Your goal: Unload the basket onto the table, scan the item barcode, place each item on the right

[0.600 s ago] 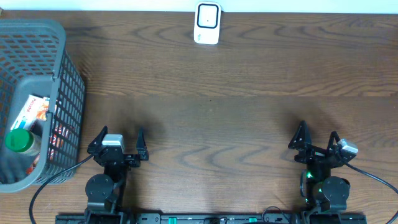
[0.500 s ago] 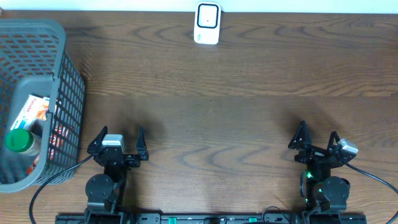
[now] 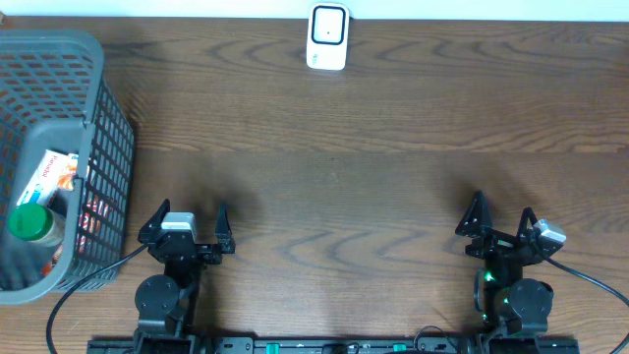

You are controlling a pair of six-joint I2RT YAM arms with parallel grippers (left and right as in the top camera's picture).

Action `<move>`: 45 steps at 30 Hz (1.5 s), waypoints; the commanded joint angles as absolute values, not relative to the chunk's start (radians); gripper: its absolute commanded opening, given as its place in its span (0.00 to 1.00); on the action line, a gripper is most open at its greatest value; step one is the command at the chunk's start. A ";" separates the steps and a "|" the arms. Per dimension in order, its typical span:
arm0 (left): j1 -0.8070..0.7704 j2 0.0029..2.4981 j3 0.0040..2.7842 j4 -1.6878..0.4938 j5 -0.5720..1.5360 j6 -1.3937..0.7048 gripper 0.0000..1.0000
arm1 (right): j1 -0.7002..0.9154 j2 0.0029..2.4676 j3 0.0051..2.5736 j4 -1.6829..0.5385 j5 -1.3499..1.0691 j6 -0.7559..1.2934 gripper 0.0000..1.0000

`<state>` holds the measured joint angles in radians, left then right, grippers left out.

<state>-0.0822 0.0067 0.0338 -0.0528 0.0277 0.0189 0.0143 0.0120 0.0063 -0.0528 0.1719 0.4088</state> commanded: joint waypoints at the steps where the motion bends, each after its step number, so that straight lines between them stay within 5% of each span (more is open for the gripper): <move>1: -0.083 0.004 0.004 -0.069 0.034 0.013 0.98 | 0.015 0.007 0.005 -0.057 0.167 0.395 0.99; 32: -0.083 0.004 0.004 -0.058 0.036 0.012 0.98 | 0.015 0.007 0.005 -0.057 0.167 0.395 0.99; 40: -0.083 0.004 0.005 -0.058 0.108 0.002 0.98 | 0.015 0.007 0.005 -0.057 0.167 0.395 0.99; 45: -0.083 0.004 0.050 -0.058 0.376 0.033 0.98 | 0.015 0.007 0.005 -0.057 0.167 0.395 0.99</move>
<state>-0.0822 0.0067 0.0322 -0.0429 0.1665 0.0204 0.0143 0.0120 0.0063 -0.0532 0.1719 0.4088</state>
